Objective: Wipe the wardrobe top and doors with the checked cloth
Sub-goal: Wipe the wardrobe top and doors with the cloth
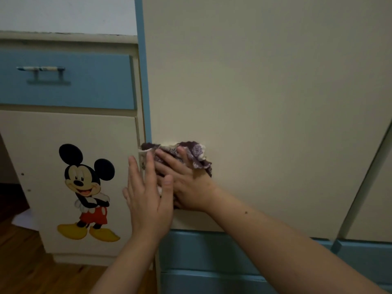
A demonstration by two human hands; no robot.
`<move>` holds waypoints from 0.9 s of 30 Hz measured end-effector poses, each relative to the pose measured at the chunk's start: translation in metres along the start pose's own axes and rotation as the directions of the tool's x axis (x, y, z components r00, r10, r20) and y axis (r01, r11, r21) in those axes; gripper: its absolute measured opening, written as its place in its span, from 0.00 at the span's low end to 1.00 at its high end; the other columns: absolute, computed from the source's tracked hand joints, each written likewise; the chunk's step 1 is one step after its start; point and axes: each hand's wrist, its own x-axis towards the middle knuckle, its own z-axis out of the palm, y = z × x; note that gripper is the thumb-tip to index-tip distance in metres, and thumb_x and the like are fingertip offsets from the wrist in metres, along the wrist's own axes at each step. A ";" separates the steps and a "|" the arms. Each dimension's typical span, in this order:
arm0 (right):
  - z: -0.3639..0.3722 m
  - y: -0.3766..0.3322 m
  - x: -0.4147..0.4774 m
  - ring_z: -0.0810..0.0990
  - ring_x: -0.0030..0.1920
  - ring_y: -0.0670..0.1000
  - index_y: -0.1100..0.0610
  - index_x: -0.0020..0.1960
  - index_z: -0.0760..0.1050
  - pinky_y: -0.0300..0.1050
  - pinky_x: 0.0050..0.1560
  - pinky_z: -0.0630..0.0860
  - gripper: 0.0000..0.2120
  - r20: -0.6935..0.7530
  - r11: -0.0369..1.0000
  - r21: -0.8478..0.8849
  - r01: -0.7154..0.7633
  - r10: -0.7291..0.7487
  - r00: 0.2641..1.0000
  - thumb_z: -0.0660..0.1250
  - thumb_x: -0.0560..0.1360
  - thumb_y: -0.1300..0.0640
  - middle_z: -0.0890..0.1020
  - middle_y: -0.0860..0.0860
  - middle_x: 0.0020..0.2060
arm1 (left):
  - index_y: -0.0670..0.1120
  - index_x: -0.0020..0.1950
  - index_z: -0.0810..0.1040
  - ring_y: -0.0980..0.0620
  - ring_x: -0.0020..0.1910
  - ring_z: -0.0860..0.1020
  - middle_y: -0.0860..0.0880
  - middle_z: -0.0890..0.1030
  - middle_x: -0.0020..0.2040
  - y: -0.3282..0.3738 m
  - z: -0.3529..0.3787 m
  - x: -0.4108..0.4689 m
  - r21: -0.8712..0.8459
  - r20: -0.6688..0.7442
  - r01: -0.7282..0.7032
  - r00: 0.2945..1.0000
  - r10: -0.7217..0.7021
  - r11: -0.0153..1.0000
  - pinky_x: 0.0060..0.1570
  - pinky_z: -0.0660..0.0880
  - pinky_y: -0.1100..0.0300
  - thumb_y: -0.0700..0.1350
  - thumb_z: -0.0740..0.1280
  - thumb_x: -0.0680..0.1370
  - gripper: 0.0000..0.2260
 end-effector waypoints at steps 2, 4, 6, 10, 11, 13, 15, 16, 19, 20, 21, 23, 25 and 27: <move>-0.008 0.013 -0.008 0.59 0.72 0.57 0.54 0.69 0.70 0.60 0.72 0.40 0.31 -0.041 0.995 0.015 -0.102 0.103 0.994 0.68 0.68 0.46 0.69 0.55 0.70 | 0.59 0.72 0.42 0.52 0.74 0.44 0.52 0.41 0.76 0.006 0.004 0.000 0.020 0.023 -0.055 0.998 0.055 0.998 0.71 0.44 0.44 0.73 0.36 0.69 0.35; -0.016 0.029 -0.023 0.59 0.73 0.58 0.51 0.70 0.69 0.61 0.71 0.43 0.29 -0.060 0.980 -0.005 -0.199 0.198 0.978 0.64 0.70 0.44 0.68 0.54 0.71 | 0.60 0.72 0.40 0.55 0.73 0.43 0.51 0.41 0.76 0.010 0.008 0.002 0.031 0.046 -0.090 0.995 0.088 0.995 0.70 0.42 0.46 0.73 0.37 0.70 0.34; -0.026 0.045 -0.042 0.59 0.73 0.57 0.49 0.70 0.68 0.61 0.71 0.45 0.29 -0.073 0.958 -0.011 -0.286 0.285 0.956 0.59 0.73 0.39 0.66 0.53 0.71 | 0.60 0.71 0.39 0.53 0.74 0.42 0.49 0.40 0.77 0.015 0.010 0.005 0.073 0.066 -0.099 0.993 0.095 0.992 0.70 0.41 0.47 0.72 0.40 0.70 0.33; -0.040 0.074 -0.089 0.54 0.75 0.56 0.47 0.72 0.65 0.63 0.70 0.48 0.32 -0.098 0.884 -0.069 -0.462 0.455 0.885 0.52 0.73 0.32 0.63 0.52 0.73 | 0.58 0.75 0.42 0.50 0.75 0.42 0.47 0.40 0.77 0.025 0.014 0.016 0.094 0.081 -0.091 0.993 0.083 0.991 0.72 0.44 0.47 0.67 0.46 0.71 0.34; -0.042 0.080 -0.101 0.53 0.75 0.57 0.48 0.72 0.63 0.64 0.70 0.49 0.33 -0.104 0.856 -0.080 -0.510 0.502 0.859 0.53 0.73 0.32 0.63 0.52 0.73 | 0.56 0.76 0.45 0.50 0.75 0.43 0.46 0.42 0.77 0.026 0.014 0.018 0.079 0.067 -0.077 0.995 0.072 0.994 0.72 0.46 0.47 0.65 0.49 0.72 0.34; -0.047 0.094 -0.130 0.51 0.75 0.57 0.48 0.73 0.61 0.66 0.69 0.51 0.34 -0.114 0.781 -0.101 -0.616 0.606 0.787 0.53 0.73 0.31 0.61 0.54 0.72 | 0.52 0.76 0.50 0.47 0.75 0.47 0.44 0.46 0.77 0.030 0.016 0.022 0.040 0.026 -0.056 0.998 0.055 0.998 0.71 0.49 0.48 0.63 0.50 0.73 0.34; -0.055 0.106 -0.155 0.50 0.75 0.59 0.47 0.73 0.58 0.64 0.70 0.48 0.35 -0.111 0.668 -0.087 -0.739 0.731 0.673 0.52 0.72 0.29 0.59 0.55 0.73 | 0.50 0.76 0.53 0.45 0.75 0.50 0.43 0.48 0.77 0.030 0.017 0.022 0.014 -0.004 -0.042 0.999 0.042 0.999 0.70 0.50 0.48 0.66 0.49 0.71 0.36; -0.060 0.112 -0.166 0.51 0.75 0.60 0.48 0.73 0.57 0.63 0.70 0.47 0.37 -0.104 0.600 -0.073 -0.797 0.790 0.604 0.51 0.71 0.28 0.57 0.55 0.73 | 0.49 0.75 0.54 0.44 0.75 0.51 0.43 0.49 0.76 0.030 0.018 0.022 0.004 -0.011 -0.042 0.999 0.042 0.999 0.70 0.51 0.48 0.67 0.48 0.70 0.38; -0.074 0.127 -0.186 0.51 0.74 0.61 0.52 0.74 0.58 0.63 0.70 0.48 0.40 -0.104 0.438 -0.055 -0.898 0.891 0.441 0.51 0.71 0.28 0.57 0.58 0.74 | 0.47 0.75 0.57 0.43 0.74 0.52 0.41 0.50 0.76 0.024 0.019 0.023 -0.012 -0.015 -0.048 0.999 0.048 0.999 0.71 0.51 0.47 0.67 0.47 0.68 0.39; -0.077 0.132 -0.189 0.51 0.74 0.61 0.54 0.74 0.58 0.65 0.70 0.51 0.41 -0.115 0.413 -0.049 -0.909 0.902 0.416 0.52 0.71 0.28 0.58 0.59 0.74 | 0.46 0.74 0.58 0.42 0.74 0.52 0.41 0.50 0.76 0.022 0.019 0.024 -0.015 -0.017 -0.055 0.998 0.054 0.998 0.71 0.52 0.46 0.67 0.47 0.69 0.39; -0.079 0.137 -0.192 0.51 0.74 0.62 0.56 0.73 0.59 0.66 0.70 0.53 0.41 -0.126 0.401 -0.039 -0.915 0.907 0.403 0.52 0.71 0.28 0.58 0.61 0.73 | 0.46 0.74 0.58 0.42 0.74 0.52 0.40 0.51 0.76 0.021 0.020 0.025 -0.016 -0.020 -0.060 0.998 0.060 0.998 0.72 0.52 0.46 0.67 0.47 0.69 0.39; -0.080 0.141 -0.192 0.51 0.74 0.63 0.58 0.72 0.61 0.67 0.69 0.55 0.41 -0.142 0.390 -0.025 -0.921 0.910 0.389 0.53 0.71 0.29 0.59 0.63 0.73 | 0.45 0.74 0.58 0.41 0.74 0.53 0.39 0.51 0.75 0.021 0.022 0.026 -0.018 -0.023 -0.064 0.998 0.064 0.998 0.72 0.52 0.45 0.67 0.47 0.69 0.39; -0.079 0.141 -0.187 0.51 0.74 0.63 0.58 0.72 0.60 0.68 0.69 0.55 0.41 -0.149 0.383 -0.015 -0.924 0.913 0.381 0.53 0.71 0.29 0.59 0.63 0.73 | 0.45 0.74 0.58 0.41 0.74 0.53 0.39 0.51 0.75 0.021 0.021 0.025 -0.018 -0.026 -0.072 0.997 0.071 0.997 0.71 0.51 0.46 0.66 0.47 0.69 0.39; -0.080 0.146 -0.178 0.51 0.74 0.63 0.56 0.73 0.59 0.68 0.68 0.55 0.42 -0.154 0.382 0.008 -0.924 0.914 0.376 0.53 0.70 0.28 0.58 0.62 0.73 | 0.44 0.74 0.59 0.41 0.74 0.53 0.38 0.52 0.75 0.022 0.020 0.024 -0.015 -0.030 -0.096 0.995 0.095 0.995 0.71 0.52 0.46 0.66 0.47 0.70 0.38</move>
